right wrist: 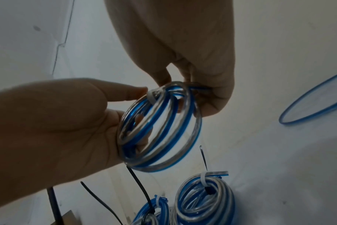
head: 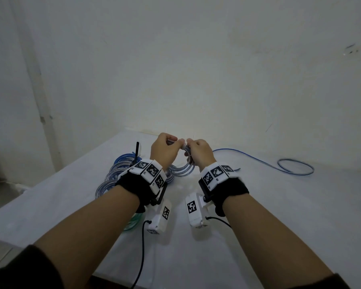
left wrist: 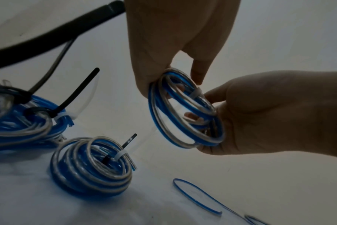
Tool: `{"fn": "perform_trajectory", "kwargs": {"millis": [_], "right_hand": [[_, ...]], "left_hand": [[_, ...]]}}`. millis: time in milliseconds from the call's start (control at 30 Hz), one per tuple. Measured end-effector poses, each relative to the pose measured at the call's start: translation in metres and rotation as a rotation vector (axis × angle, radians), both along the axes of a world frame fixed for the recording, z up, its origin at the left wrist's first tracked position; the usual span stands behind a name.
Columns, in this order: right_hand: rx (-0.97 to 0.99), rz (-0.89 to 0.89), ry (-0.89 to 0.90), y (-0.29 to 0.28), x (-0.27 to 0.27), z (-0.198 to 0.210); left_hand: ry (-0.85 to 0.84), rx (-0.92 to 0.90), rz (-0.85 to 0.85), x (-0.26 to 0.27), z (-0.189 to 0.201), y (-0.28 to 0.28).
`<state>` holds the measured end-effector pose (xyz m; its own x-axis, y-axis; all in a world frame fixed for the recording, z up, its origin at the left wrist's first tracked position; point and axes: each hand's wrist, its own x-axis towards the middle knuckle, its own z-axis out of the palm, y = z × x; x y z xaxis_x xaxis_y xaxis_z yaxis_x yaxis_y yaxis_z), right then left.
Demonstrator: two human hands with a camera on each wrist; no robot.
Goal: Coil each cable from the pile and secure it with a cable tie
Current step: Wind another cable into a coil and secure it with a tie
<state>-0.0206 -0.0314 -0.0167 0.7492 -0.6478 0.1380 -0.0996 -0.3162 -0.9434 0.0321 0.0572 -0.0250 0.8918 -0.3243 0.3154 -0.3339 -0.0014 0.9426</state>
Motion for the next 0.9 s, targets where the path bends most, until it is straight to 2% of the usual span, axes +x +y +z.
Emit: {"fn": "perform_trajectory", "kwargs": {"millis": [100, 233, 433, 600, 700, 900], "right_hand": [[0.043, -0.012, 0.067, 0.000, 0.000, -0.003], [0.150, -0.006, 0.147, 0.003, 0.002, -0.007], [0.175, -0.021, 0.161, -0.005, 0.001, -0.009], [0.160, -0.033, 0.151, -0.010, 0.003, -0.009], [0.184, -0.026, 0.164, -0.009, 0.001, -0.009], [0.220, -0.001, 0.207, 0.002, 0.001, -0.009]], "left_hand": [[0.008, 0.043, -0.043, 0.000, 0.000, 0.003], [-0.067, 0.138, -0.063, 0.000, 0.000, 0.007], [-0.102, 0.120, -0.049, -0.006, -0.004, 0.007], [0.027, 0.181, -0.114, -0.006, 0.001, 0.007], [0.008, 0.263, -0.175, -0.007, 0.008, 0.010], [0.001, 0.190, -0.119, -0.008, 0.007, 0.009]]}}
